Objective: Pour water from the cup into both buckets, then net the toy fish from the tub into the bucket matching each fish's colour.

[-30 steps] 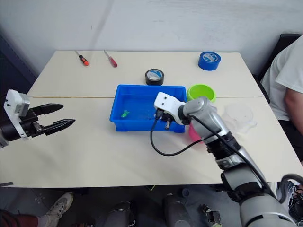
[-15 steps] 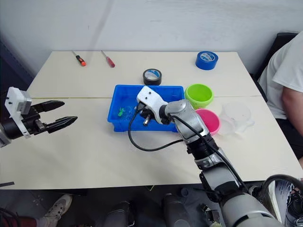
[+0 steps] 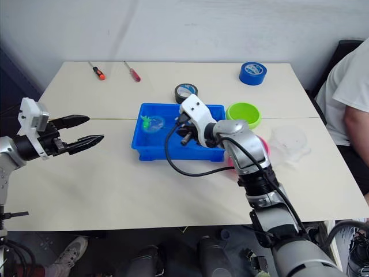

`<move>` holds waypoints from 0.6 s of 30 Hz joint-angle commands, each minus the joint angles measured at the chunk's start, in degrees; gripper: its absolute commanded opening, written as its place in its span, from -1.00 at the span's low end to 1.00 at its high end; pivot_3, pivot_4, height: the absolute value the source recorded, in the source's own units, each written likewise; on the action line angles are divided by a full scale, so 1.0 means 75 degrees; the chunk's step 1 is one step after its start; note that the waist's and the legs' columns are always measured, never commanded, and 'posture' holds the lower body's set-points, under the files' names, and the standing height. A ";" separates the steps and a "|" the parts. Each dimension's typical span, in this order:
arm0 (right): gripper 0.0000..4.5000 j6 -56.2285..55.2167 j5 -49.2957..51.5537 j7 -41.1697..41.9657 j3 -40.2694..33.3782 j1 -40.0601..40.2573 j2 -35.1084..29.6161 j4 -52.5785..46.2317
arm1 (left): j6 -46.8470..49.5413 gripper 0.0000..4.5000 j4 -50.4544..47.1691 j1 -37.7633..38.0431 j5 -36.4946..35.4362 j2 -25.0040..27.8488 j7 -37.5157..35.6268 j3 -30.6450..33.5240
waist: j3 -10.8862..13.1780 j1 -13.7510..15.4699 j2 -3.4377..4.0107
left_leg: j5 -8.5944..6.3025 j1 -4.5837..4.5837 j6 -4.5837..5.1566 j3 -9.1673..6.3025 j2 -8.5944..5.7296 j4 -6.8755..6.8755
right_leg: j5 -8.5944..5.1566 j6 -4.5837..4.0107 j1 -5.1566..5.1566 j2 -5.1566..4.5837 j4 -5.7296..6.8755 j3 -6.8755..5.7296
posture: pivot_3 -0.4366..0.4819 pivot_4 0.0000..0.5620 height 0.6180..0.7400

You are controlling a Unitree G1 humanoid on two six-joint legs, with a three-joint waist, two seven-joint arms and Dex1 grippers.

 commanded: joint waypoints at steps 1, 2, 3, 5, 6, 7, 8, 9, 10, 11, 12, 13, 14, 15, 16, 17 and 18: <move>-1.00 0.0037 0.0182 -0.0090 -0.0364 0.0117 -0.0360 -0.0522 | -0.0247 0.99 0.0146 -0.0260 0.0029 0.0007 -0.0091 -0.0077 | 0.0000 0.0004 0.0000 | 0.0000 -0.0010 0.0000 -0.0006 0.0000 0.0004 | 0.0000 0.0000 -0.0005 0.0000 -0.0002 -0.0005 | -0.05 -0.47 0.91; -1.00 0.0067 0.0208 -0.0131 -0.0377 0.0155 -0.0414 -0.0559 | -0.0280 0.99 0.0190 -0.0293 0.0046 0.0000 -0.0105 -0.0110 | 0.0000 -0.0006 0.0000 | 0.0000 -0.0013 0.0000 -0.0006 0.0000 0.0004 | 0.0000 0.0000 -0.0009 0.0000 -0.0002 -0.0004 | -0.05 -0.47 0.91; -1.00 0.0093 0.0239 -0.0170 -0.0384 0.0198 -0.0474 -0.0595 | -0.0308 0.99 0.0229 -0.0324 0.0056 -0.0003 -0.0116 -0.0138 | 0.0000 -0.0017 0.0000 | 0.0000 -0.0017 0.0000 -0.0006 0.0000 0.0004 | 0.0000 0.0000 -0.0013 0.0001 -0.0001 -0.0003 | -0.05 -0.47 0.91; -1.00 0.0130 0.0292 -0.0234 -0.0420 0.0292 -0.0587 -0.0667 | -0.0333 0.99 0.0275 -0.0376 0.0054 -0.0008 -0.0129 -0.0169 | 0.0000 -0.0021 0.0000 | 0.0000 -0.0022 0.0000 -0.0005 0.0002 0.0002 | 0.0000 0.0000 -0.0020 0.0003 0.0002 -0.0001 | -0.05 -0.47 0.91; -1.00 0.0148 0.0322 -0.0267 -0.0436 0.0321 -0.0619 -0.0690 | -0.0344 0.99 0.0297 -0.0394 0.0050 -0.0005 -0.0138 -0.0178 | 0.0000 -0.0021 0.0000 | 0.0000 -0.0022 0.0000 -0.0007 0.0004 0.0003 | 0.0000 0.0000 -0.0021 0.0005 0.0002 -0.0004 | -0.05 -0.47 0.91; -1.00 0.0151 0.0341 -0.0296 -0.0444 0.0361 -0.0667 -0.0720 | -0.0354 0.99 0.0321 -0.0411 0.0052 0.0001 -0.0151 -0.0187 | 0.0000 -0.0018 0.0000 | 0.0000 -0.0024 0.0000 -0.0009 0.0004 0.0003 | 0.0000 0.0000 -0.0021 0.0006 0.0002 -0.0004 | -0.05 -0.47 0.91; -1.00 0.0169 0.0368 -0.0334 -0.0465 0.0396 -0.0705 -0.0754 | -0.0367 0.99 0.0356 -0.0445 0.0060 0.0007 -0.0172 -0.0206 | 0.0000 -0.0012 0.0000 | 0.0000 -0.0024 0.0000 -0.0008 0.0003 0.0002 | 0.0000 0.0000 -0.0021 0.0005 0.0001 -0.0004 | -0.05 -0.47 0.91; -1.00 0.0185 0.0396 -0.0368 -0.0478 0.0424 -0.0738 -0.0786 | -0.0379 0.99 0.0393 -0.0486 0.0069 0.0013 -0.0195 -0.0227 | 0.0000 -0.0009 0.0000 | 0.0000 -0.0027 0.0000 -0.0008 0.0003 0.0004 | 0.0000 0.0000 -0.0021 0.0004 -0.0001 -0.0004 | -0.05 -0.47 0.91; -1.00 0.0194 0.0419 -0.0390 -0.0482 0.0448 -0.0770 -0.0817 | -0.0393 0.99 0.0434 -0.0532 0.0078 0.0015 -0.0219 -0.0250 | 0.0000 -0.0007 0.0000 | 0.0000 -0.0029 0.0000 -0.0008 0.0001 0.0005 | 0.0000 0.0000 -0.0022 0.0003 -0.0002 -0.0004 | -0.05 -0.47 0.91; -1.00 0.0206 0.0441 -0.0414 -0.0492 0.0464 -0.0792 -0.0838 | -0.0408 0.99 0.0486 -0.0596 0.0095 0.0014 -0.0241 -0.0283 | 0.0000 -0.0001 0.0000 | 0.0000 -0.0033 0.0000 -0.0009 0.0001 0.0007 | 0.0000 0.0001 -0.0022 0.0002 -0.0003 -0.0005 | -0.05 -0.47 0.91; -1.00 0.0210 0.0461 -0.0438 -0.0492 0.0477 -0.0813 -0.0855 | -0.0427 0.99 0.0532 -0.0644 0.0112 0.0014 -0.0262 -0.0309 | 0.0000 0.0003 0.0000 | 0.0001 -0.0036 0.0001 -0.0010 0.0000 0.0008 | 0.0000 0.0001 -0.0024 0.0001 -0.0004 -0.0006 | -0.05 -0.47 0.91; -1.00 0.0208 0.0479 -0.0462 -0.0493 0.0487 -0.0835 -0.0867 | -0.0444 0.99 0.0575 -0.0689 0.0129 0.0011 -0.0282 -0.0334 | 0.0000 0.0008 0.0000 | 0.0000 -0.0037 0.0001 -0.0012 0.0000 0.0008 | 0.0000 0.0001 -0.0024 0.0001 -0.0005 -0.0007 | -0.05 -0.47 0.91; -1.00 0.0206 0.0497 -0.0487 -0.0494 0.0497 -0.0857 -0.0879 | -0.0458 0.99 0.0609 -0.0726 0.0139 0.0007 -0.0302 -0.0358 | 0.0000 0.0014 0.0000 | 0.0001 -0.0037 0.0001 -0.0013 0.0000 0.0008 | 0.0000 0.0001 -0.0024 0.0000 -0.0005 -0.0007 | -0.05 -0.47 0.91; -1.00 0.0204 0.0516 -0.0508 -0.0491 0.0502 -0.0875 -0.0888 | -0.0470 0.99 0.0635 -0.0750 0.0141 0.0006 -0.0316 -0.0376 | 0.0000 0.0015 0.0000 | 0.0000 -0.0037 0.0001 -0.0015 0.0000 0.0008 | 0.0000 0.0001 -0.0024 0.0001 -0.0006 -0.0010 | -0.05 -0.47 0.91; -1.00 0.0189 0.0536 -0.0539 -0.0530 0.0514 -0.0908 -0.0917 | -0.0489 0.99 0.0663 -0.0803 0.0144 -0.0015 -0.0345 -0.0426 | 0.0000 0.0014 0.0000 | 0.0000 -0.0037 0.0001 -0.0017 0.0000 0.0008 | 0.0000 0.0001 -0.0023 0.0001 -0.0006 -0.0011 | -0.05 -0.47 0.91; -1.00 0.0177 0.0567 -0.0558 -0.0593 0.0525 -0.0962 -0.0961 | -0.0511 0.99 0.0701 -0.0872 0.0142 -0.0048 -0.0371 -0.0483 | 0.0000 0.0011 0.0000 | 0.0000 -0.0037 0.0001 -0.0017 -0.0001 0.0008 | 0.0000 0.0001 -0.0023 0.0001 -0.0006 -0.0011 | -0.05 -0.47 0.91; -1.00 0.0168 0.0595 -0.0574 -0.0636 0.0532 -0.1002 -0.0991 | -0.0529 0.99 0.0729 -0.0920 0.0141 -0.0071 -0.0390 -0.0522 | 0.0000 0.0017 0.0000 | 0.0000 -0.0037 0.0001 -0.0016 -0.0001 0.0007 | 0.0000 0.0001 -0.0024 0.0001 -0.0006 -0.0011 | -0.05 -0.47 0.91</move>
